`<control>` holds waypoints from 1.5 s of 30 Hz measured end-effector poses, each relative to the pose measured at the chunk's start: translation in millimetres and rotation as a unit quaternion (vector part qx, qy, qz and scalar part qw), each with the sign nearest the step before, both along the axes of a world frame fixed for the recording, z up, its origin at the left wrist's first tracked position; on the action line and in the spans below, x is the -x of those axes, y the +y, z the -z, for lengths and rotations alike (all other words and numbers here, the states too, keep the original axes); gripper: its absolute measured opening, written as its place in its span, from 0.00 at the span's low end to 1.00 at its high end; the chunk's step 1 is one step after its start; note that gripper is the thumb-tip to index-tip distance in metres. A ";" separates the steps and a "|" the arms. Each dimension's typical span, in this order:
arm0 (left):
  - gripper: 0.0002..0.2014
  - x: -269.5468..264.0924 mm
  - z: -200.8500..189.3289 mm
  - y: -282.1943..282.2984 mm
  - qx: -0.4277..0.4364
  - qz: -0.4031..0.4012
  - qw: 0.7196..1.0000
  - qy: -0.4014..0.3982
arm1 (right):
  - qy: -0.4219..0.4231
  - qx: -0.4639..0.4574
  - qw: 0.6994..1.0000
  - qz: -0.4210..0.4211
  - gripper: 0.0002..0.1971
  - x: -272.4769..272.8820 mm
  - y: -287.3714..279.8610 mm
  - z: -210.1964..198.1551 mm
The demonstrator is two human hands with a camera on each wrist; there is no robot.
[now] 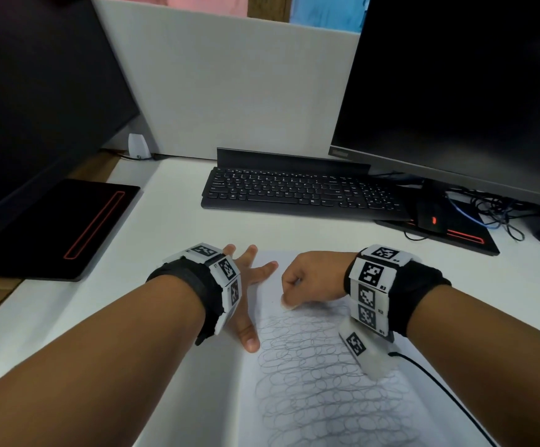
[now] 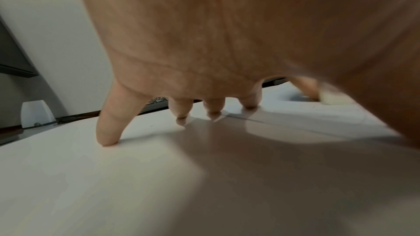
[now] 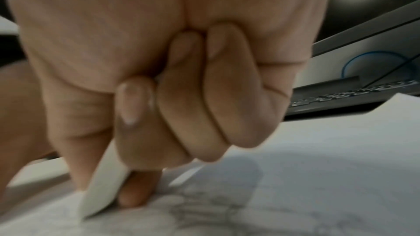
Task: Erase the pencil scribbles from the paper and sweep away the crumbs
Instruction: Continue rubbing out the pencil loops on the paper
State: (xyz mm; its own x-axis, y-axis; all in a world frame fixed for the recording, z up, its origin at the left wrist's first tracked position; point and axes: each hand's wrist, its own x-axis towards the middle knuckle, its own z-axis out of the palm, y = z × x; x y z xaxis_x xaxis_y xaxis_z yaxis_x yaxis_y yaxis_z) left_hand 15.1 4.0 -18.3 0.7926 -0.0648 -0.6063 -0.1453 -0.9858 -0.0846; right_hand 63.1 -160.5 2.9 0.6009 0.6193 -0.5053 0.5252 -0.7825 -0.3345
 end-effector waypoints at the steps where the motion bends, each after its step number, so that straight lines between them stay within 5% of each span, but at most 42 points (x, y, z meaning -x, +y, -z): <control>1: 0.69 -0.3 0.0 0.1 0.000 -0.001 1.000 0.001 | 0.014 0.006 1.000 -0.008 0.11 1.2 -0.4 0.1; 19: 0.68 -1.7 -7.6 -10.6 -0.024 0.032 0.999 -0.027 | -0.025 0.002 0.999 0.040 0.12 -1.4 -3.5 -1.9; 24: 0.68 -8.0 -1.1 -33.0 0.063 0.040 0.997 -0.011 | -0.029 0.015 0.999 0.034 0.10 0.1 -2.5 -1.5; 42: 0.67 -3.8 -6.1 -34.8 0.065 0.037 0.997 0.002 | 0.007 0.017 0.999 -0.048 0.10 4.2 -6.7 0.0; 45: 0.68 -3.8 -6.2 -35.7 0.061 0.027 0.998 0.003 | -0.039 -0.003 0.999 -0.015 0.10 -3.9 -11.3 -4.0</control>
